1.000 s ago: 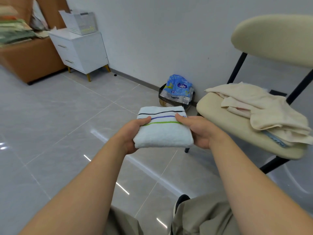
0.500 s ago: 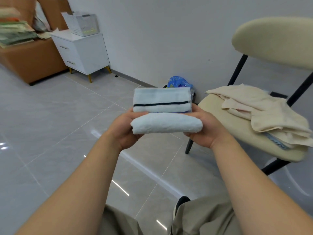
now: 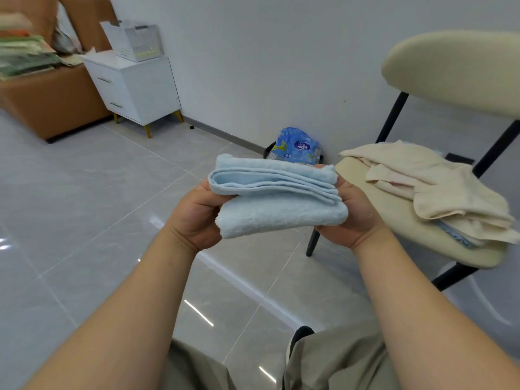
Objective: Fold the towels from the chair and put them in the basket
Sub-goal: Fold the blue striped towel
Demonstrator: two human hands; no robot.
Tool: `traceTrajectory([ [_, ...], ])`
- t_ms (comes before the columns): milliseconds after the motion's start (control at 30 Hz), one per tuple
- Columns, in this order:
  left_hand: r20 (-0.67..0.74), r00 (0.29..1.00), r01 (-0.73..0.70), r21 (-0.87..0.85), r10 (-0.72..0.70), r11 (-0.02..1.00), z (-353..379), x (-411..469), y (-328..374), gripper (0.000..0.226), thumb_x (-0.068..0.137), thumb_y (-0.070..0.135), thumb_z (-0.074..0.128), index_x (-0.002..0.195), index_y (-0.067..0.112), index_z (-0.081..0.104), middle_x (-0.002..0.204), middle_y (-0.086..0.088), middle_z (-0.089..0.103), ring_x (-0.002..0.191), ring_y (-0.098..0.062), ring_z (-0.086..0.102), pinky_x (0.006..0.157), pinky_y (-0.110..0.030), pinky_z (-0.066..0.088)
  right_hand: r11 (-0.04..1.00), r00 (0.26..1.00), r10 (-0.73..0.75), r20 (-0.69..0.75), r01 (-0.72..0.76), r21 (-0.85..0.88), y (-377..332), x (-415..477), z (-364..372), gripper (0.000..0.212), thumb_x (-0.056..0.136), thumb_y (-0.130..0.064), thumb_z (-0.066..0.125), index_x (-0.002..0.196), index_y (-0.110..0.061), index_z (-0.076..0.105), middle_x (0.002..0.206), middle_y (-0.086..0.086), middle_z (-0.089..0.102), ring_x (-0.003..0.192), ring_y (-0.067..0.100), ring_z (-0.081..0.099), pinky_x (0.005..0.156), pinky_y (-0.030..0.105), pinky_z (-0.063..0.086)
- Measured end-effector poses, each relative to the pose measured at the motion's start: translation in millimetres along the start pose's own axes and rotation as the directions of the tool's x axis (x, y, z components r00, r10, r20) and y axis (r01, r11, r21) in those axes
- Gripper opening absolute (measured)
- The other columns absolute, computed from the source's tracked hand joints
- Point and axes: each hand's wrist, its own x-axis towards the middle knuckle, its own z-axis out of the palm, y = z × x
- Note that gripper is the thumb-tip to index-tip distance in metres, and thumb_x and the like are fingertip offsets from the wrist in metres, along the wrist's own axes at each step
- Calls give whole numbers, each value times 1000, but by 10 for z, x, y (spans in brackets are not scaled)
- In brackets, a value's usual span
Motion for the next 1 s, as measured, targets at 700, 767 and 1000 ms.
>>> traceTrajectory([
  [700,-139,990,15,-80,-26,997,-123,35,-2,60,44,7,88,103,6,78,109,-17,72,92,-30,73,73,-38,61,977,992,120,-45,-110,185,202,181,9,114,52,-35,98,147,-12,39,133,15,58,107,25,66,88,34,55],
  [767,-190,979,51,-140,-78,989,-240,45,-47,51,56,11,75,107,3,76,113,-19,69,94,-33,71,77,-40,60,963,989,143,-39,-130,236,342,222,-62,101,56,-33,96,141,-6,50,136,17,58,113,29,62,95,39,53],
  [1000,-497,734,425,-195,-462,884,-907,262,-566,52,84,52,66,89,1,72,94,-19,72,87,-33,71,82,-43,55,928,851,364,-379,-367,66,1028,597,-468,25,83,-33,63,72,-10,58,118,19,69,98,37,65,83,45,51],
])
